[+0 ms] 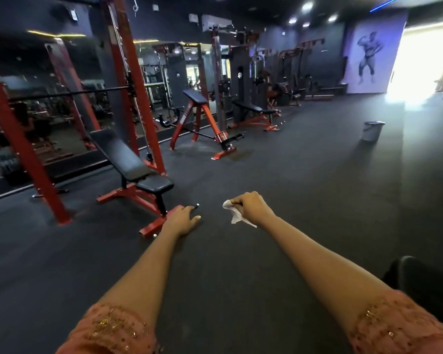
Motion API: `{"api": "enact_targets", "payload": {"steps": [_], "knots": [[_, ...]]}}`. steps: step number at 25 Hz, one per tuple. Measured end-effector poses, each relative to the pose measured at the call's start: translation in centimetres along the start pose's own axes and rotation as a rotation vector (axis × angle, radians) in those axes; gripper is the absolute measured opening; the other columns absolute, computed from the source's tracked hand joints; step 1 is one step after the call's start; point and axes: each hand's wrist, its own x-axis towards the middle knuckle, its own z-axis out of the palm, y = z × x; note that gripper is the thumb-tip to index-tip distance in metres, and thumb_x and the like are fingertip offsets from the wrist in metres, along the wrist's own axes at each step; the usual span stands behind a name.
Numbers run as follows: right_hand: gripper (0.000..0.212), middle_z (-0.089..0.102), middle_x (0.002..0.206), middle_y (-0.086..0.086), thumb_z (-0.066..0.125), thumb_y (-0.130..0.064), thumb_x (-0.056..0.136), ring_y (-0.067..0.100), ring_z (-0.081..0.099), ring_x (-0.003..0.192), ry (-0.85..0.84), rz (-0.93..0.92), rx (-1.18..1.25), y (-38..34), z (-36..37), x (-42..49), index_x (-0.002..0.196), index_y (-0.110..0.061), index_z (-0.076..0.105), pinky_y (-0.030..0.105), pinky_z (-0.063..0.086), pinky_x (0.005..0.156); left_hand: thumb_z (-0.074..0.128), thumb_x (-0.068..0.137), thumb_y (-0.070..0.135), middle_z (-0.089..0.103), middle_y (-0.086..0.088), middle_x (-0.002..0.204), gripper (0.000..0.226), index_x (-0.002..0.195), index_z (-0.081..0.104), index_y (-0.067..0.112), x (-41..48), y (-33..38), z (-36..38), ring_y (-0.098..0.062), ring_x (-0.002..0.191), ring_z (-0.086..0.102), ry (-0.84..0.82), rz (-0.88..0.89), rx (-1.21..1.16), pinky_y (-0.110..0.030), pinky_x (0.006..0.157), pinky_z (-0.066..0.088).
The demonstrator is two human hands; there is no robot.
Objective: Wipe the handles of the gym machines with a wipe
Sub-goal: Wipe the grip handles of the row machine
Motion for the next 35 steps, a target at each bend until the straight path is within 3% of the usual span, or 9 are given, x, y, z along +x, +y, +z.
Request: {"api": "enact_targets", "payload": {"steps": [13, 18, 21, 27, 32, 35], "knots": [[0.026, 0.069, 0.109, 0.008, 0.052, -0.019, 0.091, 0.024, 0.063, 0.102, 0.036, 0.032, 0.116, 15.0, 3.3, 37.4, 0.112, -0.023, 0.067, 0.036, 0.05, 0.091, 0.045, 0.095, 0.04, 0.04, -0.013, 0.14, 0.053, 0.14, 0.036, 0.014, 38.3, 0.5, -0.4, -0.03, 0.128, 0.041, 0.033, -0.012, 0.0, -0.042, 0.107, 0.034], [0.03, 0.069, 0.111, 0.008, 0.05, -0.012, 0.09, 0.024, 0.063, 0.103, 0.055, 0.03, 0.12, 20.4, 5.1, 51.2, 0.113, -0.021, 0.067, 0.036, 0.049, 0.092, 0.046, 0.094, 0.039, 0.041, -0.014, 0.14, 0.052, 0.139, 0.037, 0.014, 53.6, 0.0, -0.7, -0.03, 0.128, 0.041, 0.036, -0.021, 0.001, -0.043, 0.108, 0.034], [0.029, 0.068, 0.111, 0.009, 0.051, -0.014, 0.09, 0.027, 0.063, 0.102, 0.078, 0.003, 0.087, 23.9, 6.3, 61.6, 0.113, -0.02, 0.067, 0.037, 0.049, 0.091, 0.046, 0.094, 0.038, 0.04, -0.013, 0.141, 0.052, 0.139, 0.037, 0.014, 64.8, -1.0, -0.7, -0.029, 0.129, 0.041, 0.038, -0.006, -0.005, -0.043, 0.108, 0.033], [0.024, 0.07, 0.109, 0.006, 0.053, -0.021, 0.092, 0.021, 0.064, 0.1, 0.102, 0.029, 0.127, 30.4, 6.4, 81.2, 0.111, -0.021, 0.068, 0.024, 0.045, 0.085, 0.047, 0.095, 0.038, 0.038, -0.012, 0.143, 0.053, 0.14, 0.035, 0.014, 86.8, -2.1, -3.2, -0.028, 0.13, 0.04, 0.035, -0.01, -0.015, -0.042, 0.109, 0.033], [0.023, 0.071, 0.101, 0.009, 0.054, -0.022, 0.091, 0.026, 0.064, 0.096, 0.111, 0.045, 0.092, 36.7, 8.5, 96.4, 0.108, -0.021, 0.069, 0.034, 0.05, 0.087, 0.046, 0.095, 0.037, 0.036, -0.013, 0.144, 0.054, 0.141, 0.033, 0.015, 103.4, -1.9, -3.2, -0.029, 0.131, 0.038, 0.013, 0.022, -0.01, -0.041, 0.108, 0.034], [0.022, 0.072, 0.1, 0.008, 0.057, -0.021, 0.09, 0.023, 0.065, 0.096, 0.126, 0.033, 0.132, 40.4, 10.2, 105.5, 0.108, -0.02, 0.069, 0.03, 0.05, 0.086, 0.047, 0.095, 0.038, 0.037, -0.013, 0.143, 0.054, 0.141, 0.032, 0.014, 113.4, -2.5, -2.9, -0.03, 0.13, 0.039, 0.023, 0.034, -0.009, -0.041, 0.107, 0.035]]}}
